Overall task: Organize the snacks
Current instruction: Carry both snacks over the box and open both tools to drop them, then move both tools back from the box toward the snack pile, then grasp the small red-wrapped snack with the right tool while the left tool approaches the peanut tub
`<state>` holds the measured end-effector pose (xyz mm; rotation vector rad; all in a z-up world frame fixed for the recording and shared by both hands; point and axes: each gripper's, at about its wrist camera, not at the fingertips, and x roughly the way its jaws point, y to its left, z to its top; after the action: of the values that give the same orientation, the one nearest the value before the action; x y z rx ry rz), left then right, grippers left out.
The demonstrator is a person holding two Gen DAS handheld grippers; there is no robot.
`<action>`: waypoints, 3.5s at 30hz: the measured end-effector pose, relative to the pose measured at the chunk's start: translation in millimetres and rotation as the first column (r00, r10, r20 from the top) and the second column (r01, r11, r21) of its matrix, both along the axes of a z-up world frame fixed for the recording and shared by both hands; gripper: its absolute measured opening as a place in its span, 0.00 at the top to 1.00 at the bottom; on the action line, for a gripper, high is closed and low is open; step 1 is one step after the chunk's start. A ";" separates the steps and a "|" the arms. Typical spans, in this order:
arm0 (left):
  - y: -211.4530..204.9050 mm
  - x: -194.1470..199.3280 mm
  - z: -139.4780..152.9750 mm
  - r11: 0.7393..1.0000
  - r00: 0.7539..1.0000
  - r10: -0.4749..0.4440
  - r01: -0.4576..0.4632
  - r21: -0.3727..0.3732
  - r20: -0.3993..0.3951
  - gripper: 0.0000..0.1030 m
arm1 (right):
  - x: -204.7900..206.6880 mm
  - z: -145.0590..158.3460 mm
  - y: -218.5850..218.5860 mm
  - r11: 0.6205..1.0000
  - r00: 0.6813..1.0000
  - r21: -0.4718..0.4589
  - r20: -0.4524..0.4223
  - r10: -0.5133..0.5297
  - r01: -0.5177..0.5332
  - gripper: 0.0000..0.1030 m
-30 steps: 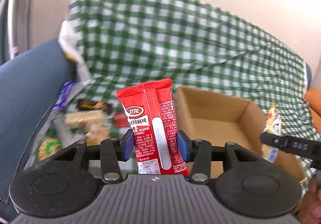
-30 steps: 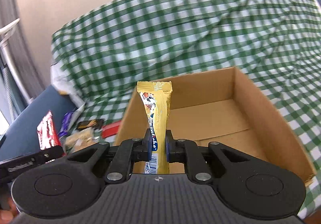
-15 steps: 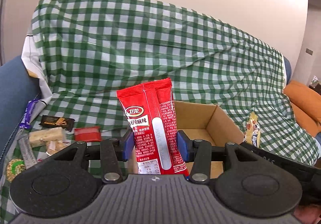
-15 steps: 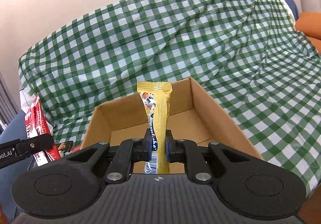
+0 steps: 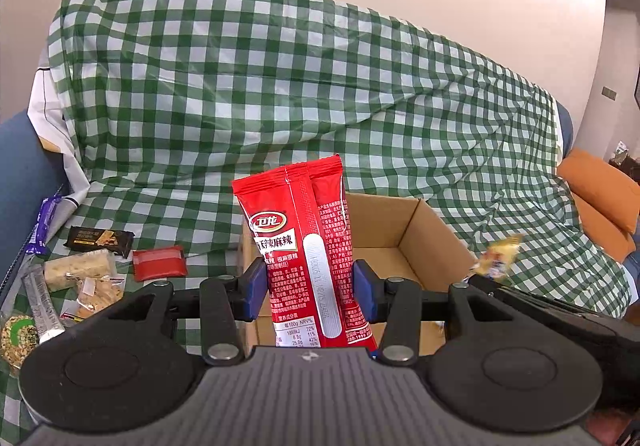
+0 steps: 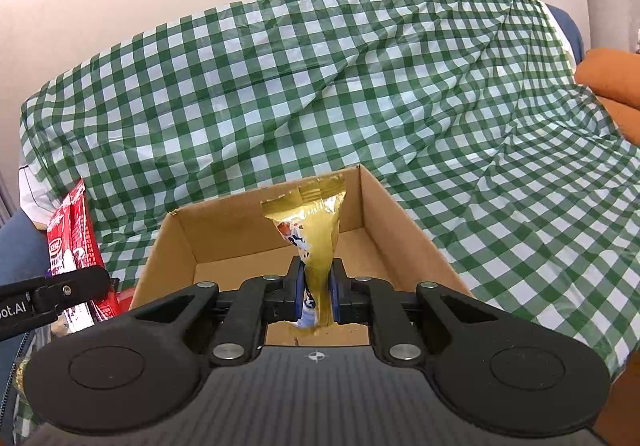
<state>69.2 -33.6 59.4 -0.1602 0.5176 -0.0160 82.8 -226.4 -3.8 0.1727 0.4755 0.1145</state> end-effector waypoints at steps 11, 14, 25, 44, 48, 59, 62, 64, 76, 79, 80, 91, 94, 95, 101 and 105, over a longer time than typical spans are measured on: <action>-1.6 -4.9 3.6 1.000 1.000 -0.016 0.016 -0.007 0.027 0.28 | -1.9 1.0 4.4 0.999 1.000 -0.039 0.013 -0.020 0.021 0.53; -1.7 -9.7 -0.3 1.000 0.999 -0.008 0.008 0.008 0.038 0.28 | -2.2 0.7 5.9 0.999 1.000 -0.045 0.017 -0.020 0.020 0.53; 27.0 -45.9 -23.2 0.998 0.996 -0.034 0.030 0.059 0.080 0.28 | -7.2 -1.5 23.0 0.992 0.999 -0.123 0.046 0.014 -0.008 0.52; 201.5 -74.1 -63.7 0.953 0.955 0.296 -0.295 -0.073 0.001 0.52 | -15.5 -13.1 66.1 0.964 0.992 -0.237 -0.015 0.123 -0.123 0.52; 223.2 -76.5 -69.3 0.889 0.901 0.433 -0.433 -0.152 -0.031 0.52 | -18.1 -16.6 77.5 0.958 0.988 -0.240 -0.024 0.153 -0.154 0.52; 269.4 -78.5 -87.4 0.762 0.811 0.565 -0.583 -0.281 -0.151 0.44 | -58.7 -13.9 137.7 0.845 0.865 -0.247 0.051 0.499 -0.474 0.61; 270.3 -73.7 -92.1 0.762 0.813 0.557 -0.581 -0.284 -0.169 0.44 | -68.9 -9.5 161.4 0.810 0.827 -0.245 0.051 0.560 -0.533 0.61; 274.1 -71.5 -95.9 0.753 0.810 0.555 -0.586 -0.299 -0.188 0.45 | -71.6 -10.8 180.0 0.799 0.816 -0.223 0.030 0.578 -0.558 0.61; 292.6 -70.6 -113.0 0.666 0.772 0.573 -0.634 -0.392 -0.275 0.65 | -41.5 -67.5 302.1 0.773 0.802 -0.215 -0.187 0.568 -0.597 0.61; 293.4 -69.4 -114.4 0.661 0.769 0.571 -0.638 -0.395 -0.287 0.65 | -28.5 -85.6 320.7 0.765 0.787 -0.201 -0.247 0.565 -0.612 0.61; 293.8 -69.1 -114.9 0.662 0.770 0.568 -0.637 -0.396 -0.290 0.65 | -24.7 -91.7 326.8 0.762 0.784 -0.203 -0.262 0.563 -0.615 0.61; 293.4 -59.0 -126.2 0.662 0.753 0.556 -0.657 -0.362 -0.351 0.65 | -15.4 -117.3 339.8 0.711 0.742 -0.236 -0.337 0.579 -0.662 0.72; 291.7 -57.8 -127.5 0.673 0.758 0.551 -0.651 -0.351 -0.349 0.72 | -16.1 -112.3 326.2 0.718 0.749 -0.234 -0.326 0.578 -0.656 0.83; 291.0 -57.8 -127.4 0.677 0.761 0.549 -0.648 -0.349 -0.346 0.72 | -17.6 -109.9 319.9 0.723 0.753 -0.234 -0.325 0.572 -0.650 0.83; 288.9 -60.2 -124.6 0.703 0.792 0.512 -0.609 -0.368 -0.333 0.75 | -42.1 -101.3 276.0 0.727 0.761 -0.246 -0.330 0.559 -0.641 0.83; 283.7 -62.0 -124.8 0.742 0.841 0.418 -0.535 -0.405 -0.344 0.76 | -63.6 -100.3 245.5 0.727 0.760 -0.246 -0.334 0.558 -0.641 0.83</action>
<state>7.2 250.1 -65.3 -0.8050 0.6880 0.3917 19.2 19.1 -104.1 -0.3375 0.7763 0.6617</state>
